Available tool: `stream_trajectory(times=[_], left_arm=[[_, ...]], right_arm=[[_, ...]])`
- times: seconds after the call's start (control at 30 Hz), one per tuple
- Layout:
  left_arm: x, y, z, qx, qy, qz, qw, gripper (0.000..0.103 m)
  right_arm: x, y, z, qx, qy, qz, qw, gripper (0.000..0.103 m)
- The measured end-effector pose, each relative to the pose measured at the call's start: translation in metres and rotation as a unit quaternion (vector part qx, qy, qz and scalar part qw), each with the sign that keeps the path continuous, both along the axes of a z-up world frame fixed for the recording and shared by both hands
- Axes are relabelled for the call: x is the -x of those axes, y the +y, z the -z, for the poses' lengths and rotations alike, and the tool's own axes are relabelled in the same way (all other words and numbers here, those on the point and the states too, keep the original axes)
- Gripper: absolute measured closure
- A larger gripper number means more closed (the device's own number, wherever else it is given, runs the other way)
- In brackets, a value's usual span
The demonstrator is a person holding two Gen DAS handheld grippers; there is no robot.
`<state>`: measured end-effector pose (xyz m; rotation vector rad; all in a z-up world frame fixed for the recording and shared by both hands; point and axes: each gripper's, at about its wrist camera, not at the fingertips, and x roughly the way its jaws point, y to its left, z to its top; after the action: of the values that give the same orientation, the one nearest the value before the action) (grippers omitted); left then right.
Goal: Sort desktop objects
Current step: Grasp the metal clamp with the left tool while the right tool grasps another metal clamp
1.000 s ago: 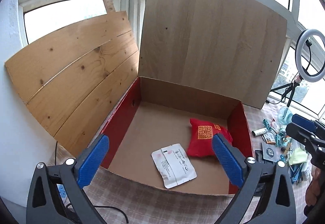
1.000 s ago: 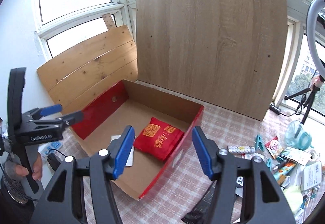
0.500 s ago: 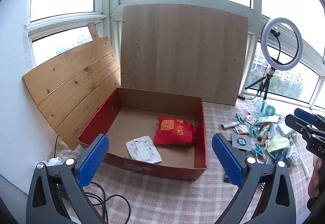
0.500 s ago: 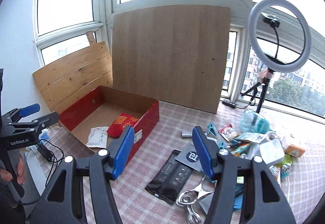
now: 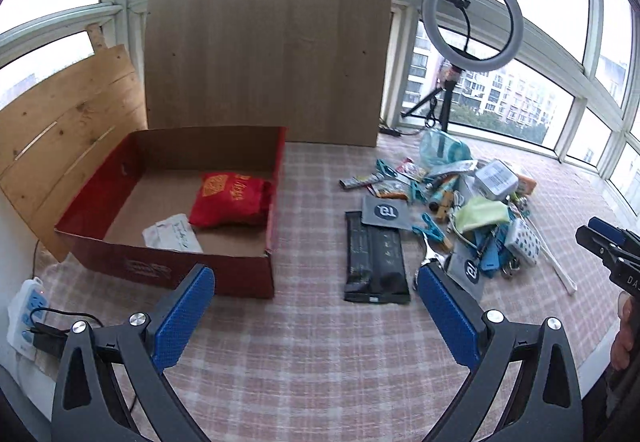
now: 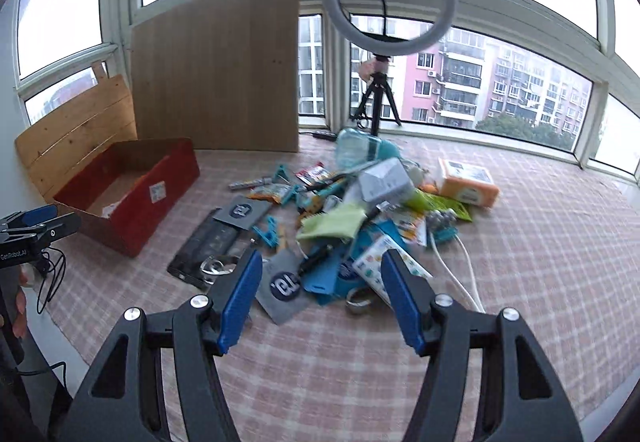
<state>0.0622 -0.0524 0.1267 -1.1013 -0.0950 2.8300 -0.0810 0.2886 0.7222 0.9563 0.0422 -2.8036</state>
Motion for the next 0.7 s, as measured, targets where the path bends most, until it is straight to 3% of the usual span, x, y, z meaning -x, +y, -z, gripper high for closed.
stream_trajectory(times=[0.17,0.27,0.4,0.53,0.7], left_arm=[[0.005,0.043,0.023,0.017,-0.020,0.049,0.9984,0.003],[0.006,0.064,0.033,0.041,-0.022,0.082,0.9956,0.003],[0.010,0.083,0.048,0.090,-0.030,0.118,0.9884,0.006],[0.018,0.090,0.060,0.120,-0.043,0.153,0.9800,0.008],[0.039,0.092,0.073,0.119,-0.064,0.185,0.9734,0.011]], right_arm=[[-0.015,0.043,0.020,0.013,-0.023,0.032,0.999,0.042],[-0.020,0.047,0.031,0.022,-0.035,0.009,0.999,0.042],[-0.019,0.015,0.046,-0.001,-0.047,-0.055,0.997,0.042],[-0.008,-0.036,0.068,-0.041,-0.059,-0.135,0.988,0.042],[0.010,-0.077,0.093,-0.084,-0.078,-0.181,0.977,0.042]])
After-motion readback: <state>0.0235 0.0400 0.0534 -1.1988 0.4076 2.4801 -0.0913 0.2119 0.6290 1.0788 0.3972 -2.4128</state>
